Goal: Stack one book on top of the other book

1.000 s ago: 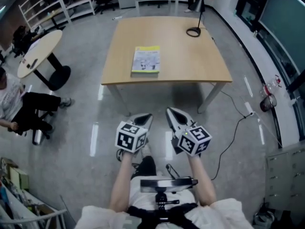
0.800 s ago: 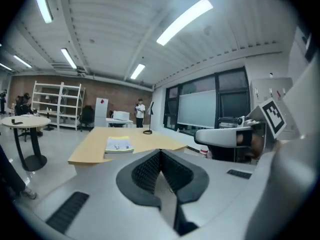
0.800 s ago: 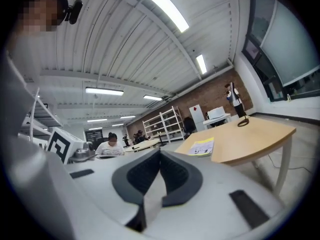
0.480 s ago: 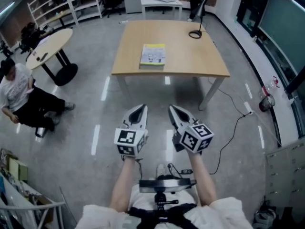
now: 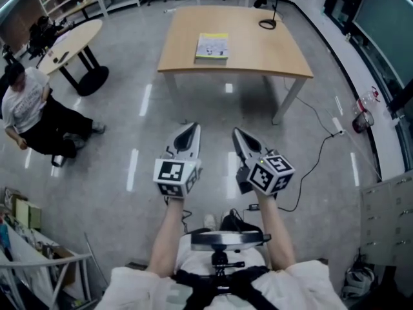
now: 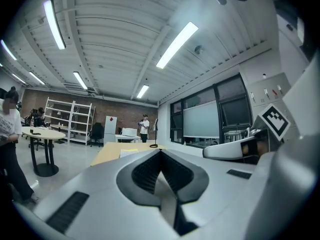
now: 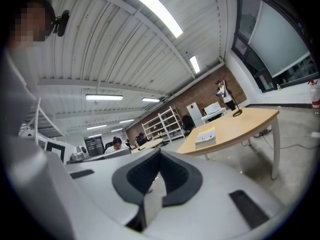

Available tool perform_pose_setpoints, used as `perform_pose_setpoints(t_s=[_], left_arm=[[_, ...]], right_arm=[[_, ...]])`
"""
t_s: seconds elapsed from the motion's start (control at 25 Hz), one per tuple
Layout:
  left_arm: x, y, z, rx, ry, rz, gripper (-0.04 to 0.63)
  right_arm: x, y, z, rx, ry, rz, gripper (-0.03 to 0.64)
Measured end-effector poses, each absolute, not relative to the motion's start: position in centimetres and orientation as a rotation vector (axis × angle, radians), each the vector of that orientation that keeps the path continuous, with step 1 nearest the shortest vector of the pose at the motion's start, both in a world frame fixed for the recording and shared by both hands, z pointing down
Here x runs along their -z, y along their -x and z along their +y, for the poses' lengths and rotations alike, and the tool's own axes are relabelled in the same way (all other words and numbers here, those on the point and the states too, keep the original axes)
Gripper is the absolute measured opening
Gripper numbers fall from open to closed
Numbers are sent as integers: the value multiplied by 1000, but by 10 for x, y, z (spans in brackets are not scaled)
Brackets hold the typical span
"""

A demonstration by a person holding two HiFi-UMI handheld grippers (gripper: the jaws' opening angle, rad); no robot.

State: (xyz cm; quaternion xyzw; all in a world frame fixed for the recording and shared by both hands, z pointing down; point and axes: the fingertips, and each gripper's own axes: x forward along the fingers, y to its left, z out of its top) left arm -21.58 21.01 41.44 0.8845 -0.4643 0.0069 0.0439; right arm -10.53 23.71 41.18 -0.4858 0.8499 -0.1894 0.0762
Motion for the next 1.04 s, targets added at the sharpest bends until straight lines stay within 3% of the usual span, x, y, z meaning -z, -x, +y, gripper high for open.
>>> perform_pose_setpoints(t_s=[1.04], left_arm=[[-421, 183, 238, 3, -2645, -1460, 11]], right_arm=[[-407, 78, 262, 525, 1369, 2664, -3]])
